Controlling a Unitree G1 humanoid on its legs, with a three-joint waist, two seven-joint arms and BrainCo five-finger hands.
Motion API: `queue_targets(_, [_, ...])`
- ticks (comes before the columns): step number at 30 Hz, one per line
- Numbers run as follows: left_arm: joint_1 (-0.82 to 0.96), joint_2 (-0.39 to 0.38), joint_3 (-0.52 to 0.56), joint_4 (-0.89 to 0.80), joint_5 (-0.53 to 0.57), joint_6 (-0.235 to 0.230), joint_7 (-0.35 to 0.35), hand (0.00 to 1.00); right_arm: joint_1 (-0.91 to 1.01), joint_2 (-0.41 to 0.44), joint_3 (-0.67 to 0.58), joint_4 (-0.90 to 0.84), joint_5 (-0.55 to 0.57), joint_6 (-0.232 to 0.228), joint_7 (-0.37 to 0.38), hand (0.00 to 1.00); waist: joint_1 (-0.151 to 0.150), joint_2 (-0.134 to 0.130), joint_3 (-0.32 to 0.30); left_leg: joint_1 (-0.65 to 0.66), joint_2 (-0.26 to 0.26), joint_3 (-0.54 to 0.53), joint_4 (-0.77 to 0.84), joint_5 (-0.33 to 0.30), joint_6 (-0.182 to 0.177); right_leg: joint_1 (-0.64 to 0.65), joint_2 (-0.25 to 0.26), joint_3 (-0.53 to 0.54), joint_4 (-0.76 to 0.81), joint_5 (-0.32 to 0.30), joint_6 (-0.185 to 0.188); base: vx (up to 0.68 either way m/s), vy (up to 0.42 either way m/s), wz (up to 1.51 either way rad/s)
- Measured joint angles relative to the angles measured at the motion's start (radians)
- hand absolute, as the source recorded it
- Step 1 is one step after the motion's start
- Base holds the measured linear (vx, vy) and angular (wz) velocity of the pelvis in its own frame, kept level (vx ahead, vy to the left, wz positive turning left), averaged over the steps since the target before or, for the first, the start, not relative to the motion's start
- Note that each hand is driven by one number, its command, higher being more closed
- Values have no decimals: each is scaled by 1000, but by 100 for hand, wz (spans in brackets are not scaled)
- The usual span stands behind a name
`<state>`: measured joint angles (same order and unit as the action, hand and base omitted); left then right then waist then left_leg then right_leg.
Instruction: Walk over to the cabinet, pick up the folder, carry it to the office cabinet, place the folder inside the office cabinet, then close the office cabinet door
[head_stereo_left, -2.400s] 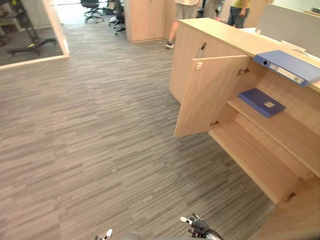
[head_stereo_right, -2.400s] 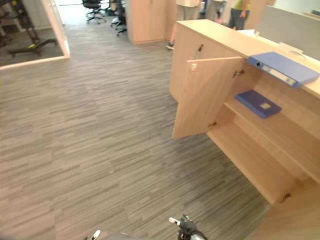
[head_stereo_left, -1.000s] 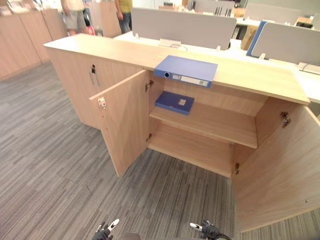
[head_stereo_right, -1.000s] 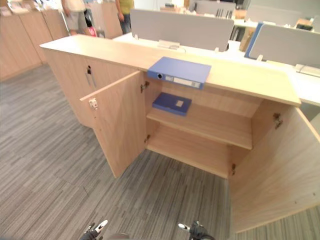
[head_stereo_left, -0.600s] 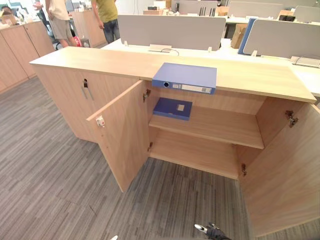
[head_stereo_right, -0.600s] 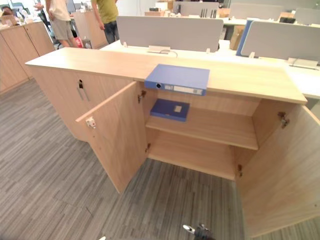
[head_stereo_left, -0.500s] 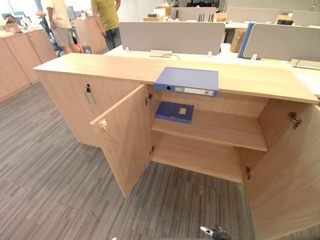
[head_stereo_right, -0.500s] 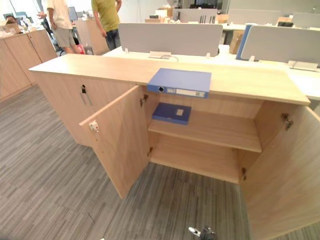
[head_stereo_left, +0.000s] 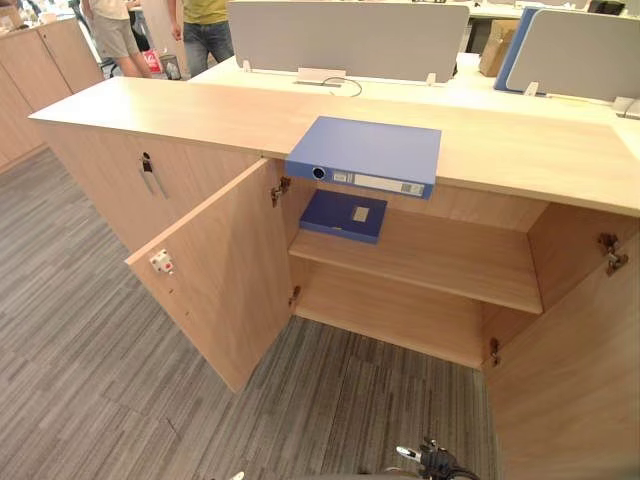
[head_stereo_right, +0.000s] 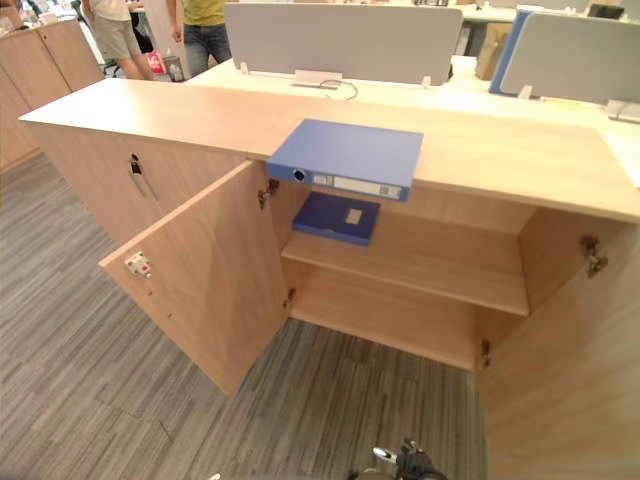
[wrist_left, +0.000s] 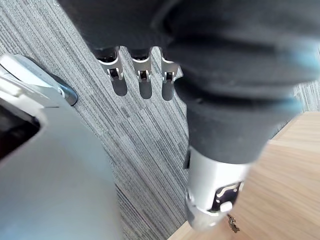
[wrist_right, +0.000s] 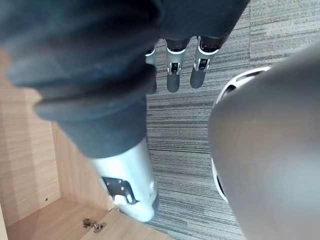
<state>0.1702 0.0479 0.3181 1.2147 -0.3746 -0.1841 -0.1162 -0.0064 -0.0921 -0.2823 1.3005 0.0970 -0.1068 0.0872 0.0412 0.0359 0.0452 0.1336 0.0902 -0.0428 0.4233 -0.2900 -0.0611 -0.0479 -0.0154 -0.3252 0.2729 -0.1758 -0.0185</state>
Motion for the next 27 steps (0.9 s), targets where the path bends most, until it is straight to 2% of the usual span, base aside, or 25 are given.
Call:
queue_targets(1, [0,-1,0,-8,3,0,0,0,0,-1,0,0,0,0,0,0,3,0,0,-40,4,-3,98,-2,-21,21,7,0,-20,5,-5,333,-174,13])
queue_targets(2, [2,-4,1,-17,5,-1,0,0,1,-1,1,3,0,1,-1,0,7,2,0,-118,25,0,277,-10,-55,58,24,0,-50,12,-14,198,-57,-3])
queue_targets(3, [2,-3,1,-18,5,0,0,0,0,1,3,4,0,2,-1,0,7,2,0,-152,35,9,341,-14,-60,74,32,0,-62,13,-15,340,-38,-15])
queue_targets(4, [2,-2,2,-25,5,0,0,0,-1,5,5,9,0,4,-1,0,10,0,1,-204,52,35,404,-24,-43,104,39,2,-81,15,-17,281,55,-23])
queue_targets(5, [7,-1,2,-29,5,0,-1,0,-4,9,0,11,0,6,-1,0,12,-5,5,-242,58,66,392,-43,-16,131,36,15,-99,16,-16,228,63,-28])
queue_targets(6, [7,1,1,-30,3,-1,-1,0,-6,10,-1,14,0,8,-2,0,13,-9,7,-258,55,76,372,-54,-4,143,31,23,-106,17,-13,211,160,-39])
queue_targets(7, [2,6,-1,-34,2,-1,-1,0,-17,13,-1,31,0,9,-2,0,18,-21,15,-277,42,93,290,-63,11,163,9,44,-115,22,-6,202,217,-53])
queue_targets(8, [-4,14,-9,-36,-2,-2,-2,0,-24,20,-1,38,0,10,-2,0,23,-34,23,-281,20,82,163,-56,8,175,-19,70,-124,25,9,224,272,-60])
queue_targets(9, [-5,17,-19,-35,-10,-3,-2,0,-26,22,-1,38,0,9,-2,0,24,-37,24,-286,15,76,100,-43,6,178,-30,83,-130,26,18,167,276,-59])
queue_targets(10, [-5,20,-30,-33,-18,-3,-2,0,-26,20,1,37,1,9,-2,0,27,-35,23,-289,13,61,17,61,-14,183,-43,100,-140,24,47,138,239,-49])
queue_targets(11, [-6,32,-32,-22,-23,-3,-3,0,-17,25,4,38,2,8,-3,0,28,-43,16,-266,-15,78,-27,117,8,193,-62,121,-161,29,68,225,305,-38])
queue_targets(14, [-22,71,-56,-4,-33,0,-10,0,-18,55,41,38,2,8,-2,0,16,-96,-2,-233,-82,119,-98,131,42,194,-131,137,-193,44,83,260,301,-12])
queue_targets(16, [-23,85,-100,3,-33,0,-10,0,-17,58,48,38,0,8,-1,0,18,-100,-15,-183,-107,142,-173,150,65,200,-156,142,-201,74,99,200,209,-22])
queue_targets(17, [-26,94,-138,12,-38,0,-13,0,-18,58,49,37,0,8,-1,0,18,-92,-21,-146,-120,152,-220,162,76,210,-165,144,-208,85,94,191,175,-25])
queue_targets(20, [-40,123,-261,-10,-74,2,-34,0,-5,59,82,34,-1,7,0,0,16,-88,-48,-116,-133,152,-250,167,85,227,-175,143,-222,106,99,163,120,-7])
queue_targets(22, [-38,133,-346,-114,-109,3,-43,0,2,58,100,27,-1,8,-1,0,14,-87,-54,-115,-137,143,-252,168,86,230,-175,141,-232,109,98,77,22,3])
queue_targets(25, [-23,128,-438,-369,-169,1,-77,0,1,50,132,26,-4,9,-1,0,14,-81,-55,-115,-146,143,-291,189,91,216,-181,143,-246,109,98,36,-16,-9])
queue_targets(27, [-19,104,-455,-441,-191,0,-100,0,4,31,130,26,-16,10,-1,0,14,-57,-60,-105,-146,144,-312,196,95,181,-181,145,-193,106,103,-18,-12,-28])
